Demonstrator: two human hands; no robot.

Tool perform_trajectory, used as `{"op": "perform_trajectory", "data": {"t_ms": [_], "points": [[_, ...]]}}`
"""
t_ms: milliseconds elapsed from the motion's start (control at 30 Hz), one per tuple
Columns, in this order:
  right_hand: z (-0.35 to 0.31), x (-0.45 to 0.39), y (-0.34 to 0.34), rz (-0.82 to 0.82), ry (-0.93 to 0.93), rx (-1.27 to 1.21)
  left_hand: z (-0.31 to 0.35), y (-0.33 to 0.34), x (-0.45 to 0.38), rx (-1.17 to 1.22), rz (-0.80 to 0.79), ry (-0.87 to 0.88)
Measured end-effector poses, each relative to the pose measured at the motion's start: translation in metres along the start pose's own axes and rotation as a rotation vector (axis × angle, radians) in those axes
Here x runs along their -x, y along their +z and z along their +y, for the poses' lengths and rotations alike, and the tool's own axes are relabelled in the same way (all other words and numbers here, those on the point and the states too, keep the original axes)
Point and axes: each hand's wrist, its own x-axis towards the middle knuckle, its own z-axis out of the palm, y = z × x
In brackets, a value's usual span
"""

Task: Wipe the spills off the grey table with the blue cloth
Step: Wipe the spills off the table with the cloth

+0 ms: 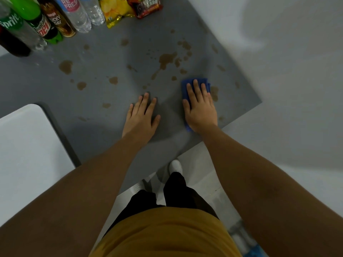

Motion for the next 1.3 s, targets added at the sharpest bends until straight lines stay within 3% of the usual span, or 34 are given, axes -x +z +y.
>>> {"op": "perform_trajectory", "data": {"t_ms": [167,367,667,933,1133,1300], "points": [[0.026,0.007,-0.006,0.025,0.069,0.015,0.012,-0.007,-0.011,0.046,0.073,0.013],[0.012,0.044,0.009,0.080,0.140,0.073,0.039,0.002,-0.036,0.109,-0.003,0.076],[0.026,0.007,-0.003,0.047,-0.018,0.041,0.049,0.023,-0.040,-0.031,-0.011,0.055],[0.071,-0.013,-0.020,0.047,0.132,0.056,0.047,0.020,-0.040,-0.021,-0.042,0.051],[0.063,0.013,-0.013,0.082,0.210,0.084,0.048,0.017,-0.041,-0.030,-0.053,0.052],[0.047,0.012,-0.006,0.074,0.112,0.055,0.046,0.018,-0.041,-0.052,-0.047,0.052]]}}
